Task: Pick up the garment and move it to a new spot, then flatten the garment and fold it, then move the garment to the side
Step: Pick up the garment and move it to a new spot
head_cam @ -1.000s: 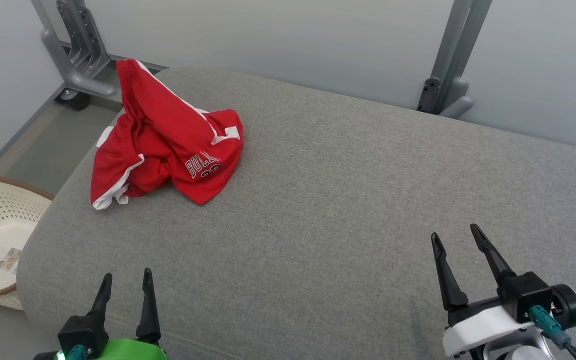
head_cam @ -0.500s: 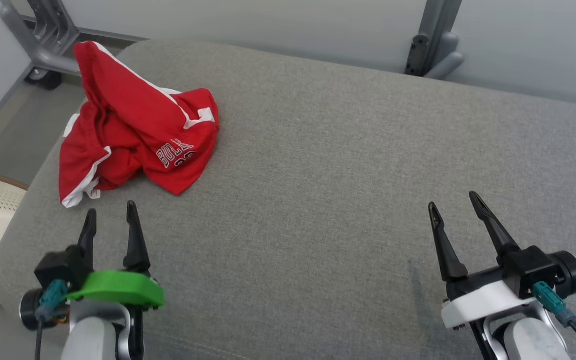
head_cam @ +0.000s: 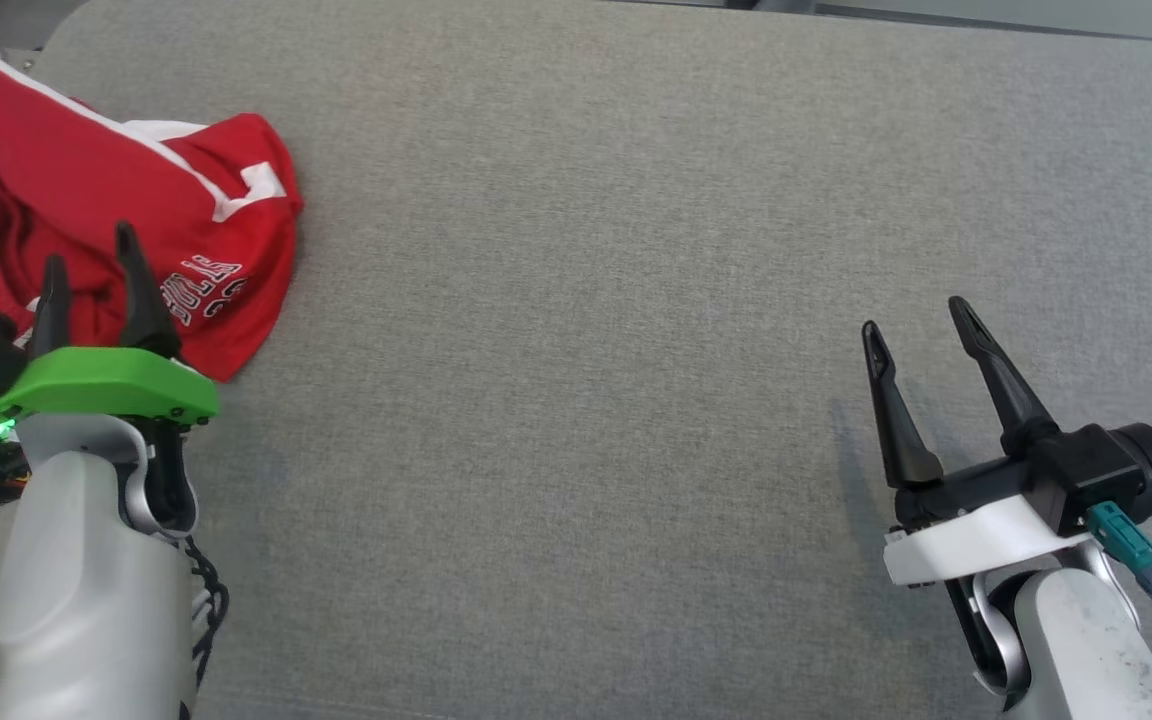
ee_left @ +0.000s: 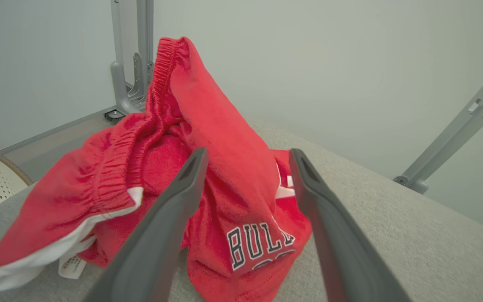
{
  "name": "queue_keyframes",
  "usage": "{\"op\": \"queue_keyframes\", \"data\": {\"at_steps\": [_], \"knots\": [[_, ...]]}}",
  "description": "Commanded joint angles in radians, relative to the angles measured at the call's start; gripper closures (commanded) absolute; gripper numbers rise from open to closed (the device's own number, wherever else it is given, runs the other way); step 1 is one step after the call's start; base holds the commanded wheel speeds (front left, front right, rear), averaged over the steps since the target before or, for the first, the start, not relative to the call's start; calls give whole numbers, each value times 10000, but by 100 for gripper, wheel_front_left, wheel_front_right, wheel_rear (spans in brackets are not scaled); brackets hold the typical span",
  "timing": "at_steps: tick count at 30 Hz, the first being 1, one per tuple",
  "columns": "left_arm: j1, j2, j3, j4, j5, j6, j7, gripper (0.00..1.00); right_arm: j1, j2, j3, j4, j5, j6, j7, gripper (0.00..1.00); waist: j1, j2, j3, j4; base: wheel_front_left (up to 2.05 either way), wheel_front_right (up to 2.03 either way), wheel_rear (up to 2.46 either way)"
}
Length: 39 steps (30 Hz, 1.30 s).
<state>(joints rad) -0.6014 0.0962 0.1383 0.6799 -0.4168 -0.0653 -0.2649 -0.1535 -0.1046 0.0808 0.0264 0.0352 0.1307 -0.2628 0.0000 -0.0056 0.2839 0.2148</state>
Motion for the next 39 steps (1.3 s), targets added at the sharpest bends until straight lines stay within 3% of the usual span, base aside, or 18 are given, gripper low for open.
{"op": "queue_keyframes", "data": {"at_steps": [1,13,14,15,16,17,28,34,39], "knots": [[-363,283,74,323,36,-73,7,0,-202,17,-28,-69,71,2,-31,0,0,56,619,-707,0,0,0],[-1613,1064,517,3102,-532,-235,7,0,51,192,-261,-31,254,2,-31,0,0,56,531,-1356,0,0,0],[-1635,1100,511,3231,-522,-258,-1,25,68,215,-256,-18,263,2,-31,0,0,56,481,-1369,0,0,0],[-1655,1128,504,3343,-511,-287,-7,63,80,228,-262,-6,264,2,-31,0,0,56,425,-1381,0,0,0],[-1668,1163,476,3441,-467,-301,-13,85,101,238,-263,10,270,2,-31,0,0,56,363,-1392,0,0,0],[-1671,1172,460,3515,-428,-316,-5,100,140,237,-269,24,279,2,-31,0,0,56,300,-1397,0,0,0],[-1657,1057,220,2348,223,-432,-8,100,561,272,-360,118,266,2,-31,0,0,56,-431,-1180,0,0,0],[-1365,562,-237,971,355,-580,-10,100,813,332,-335,170,332,2,-31,0,0,56,-835,-1098,0,0,0],[-903,-63,-1298,-662,142,-666,141,100,1047,410,-262,207,402,2,-31,0,0,56,-1178,-1132,0,0,0]]}}
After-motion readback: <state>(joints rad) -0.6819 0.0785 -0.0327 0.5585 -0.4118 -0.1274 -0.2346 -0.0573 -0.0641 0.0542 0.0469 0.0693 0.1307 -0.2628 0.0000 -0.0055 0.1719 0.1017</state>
